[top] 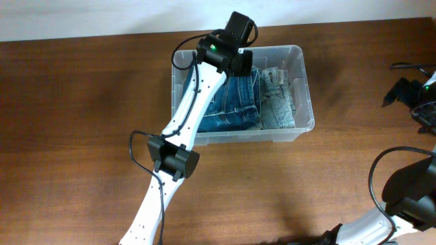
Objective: Pack container
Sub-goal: 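Press the dark jeans flat into the bin with the left gripper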
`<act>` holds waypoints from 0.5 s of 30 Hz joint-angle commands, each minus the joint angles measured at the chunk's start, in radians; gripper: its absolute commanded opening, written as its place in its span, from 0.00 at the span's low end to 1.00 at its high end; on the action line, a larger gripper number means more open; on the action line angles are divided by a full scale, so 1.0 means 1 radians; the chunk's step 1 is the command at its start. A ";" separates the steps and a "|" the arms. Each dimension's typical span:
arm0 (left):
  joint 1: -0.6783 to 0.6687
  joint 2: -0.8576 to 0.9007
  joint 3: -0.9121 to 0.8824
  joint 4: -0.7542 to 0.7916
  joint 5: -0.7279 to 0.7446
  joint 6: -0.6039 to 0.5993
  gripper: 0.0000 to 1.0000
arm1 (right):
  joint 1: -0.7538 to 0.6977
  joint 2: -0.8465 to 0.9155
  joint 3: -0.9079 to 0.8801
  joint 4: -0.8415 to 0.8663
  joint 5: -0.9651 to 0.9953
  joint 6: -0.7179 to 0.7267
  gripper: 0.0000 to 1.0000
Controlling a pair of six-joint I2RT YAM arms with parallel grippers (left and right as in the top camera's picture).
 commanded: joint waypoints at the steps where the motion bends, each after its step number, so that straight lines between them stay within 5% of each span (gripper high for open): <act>1: -0.006 -0.013 0.037 -0.026 -0.041 0.033 0.41 | 0.000 -0.004 -0.001 0.003 0.005 -0.007 0.98; 4: -0.003 -0.096 0.037 -0.036 -0.041 0.033 0.53 | 0.000 -0.004 -0.001 0.003 0.005 -0.007 0.98; 7: -0.001 -0.216 0.037 -0.076 -0.042 0.033 0.99 | 0.000 -0.004 -0.001 0.003 0.005 -0.007 0.98; 15: 0.001 -0.410 0.036 -0.292 -0.198 0.032 0.99 | 0.000 -0.004 -0.001 0.003 0.005 -0.007 0.99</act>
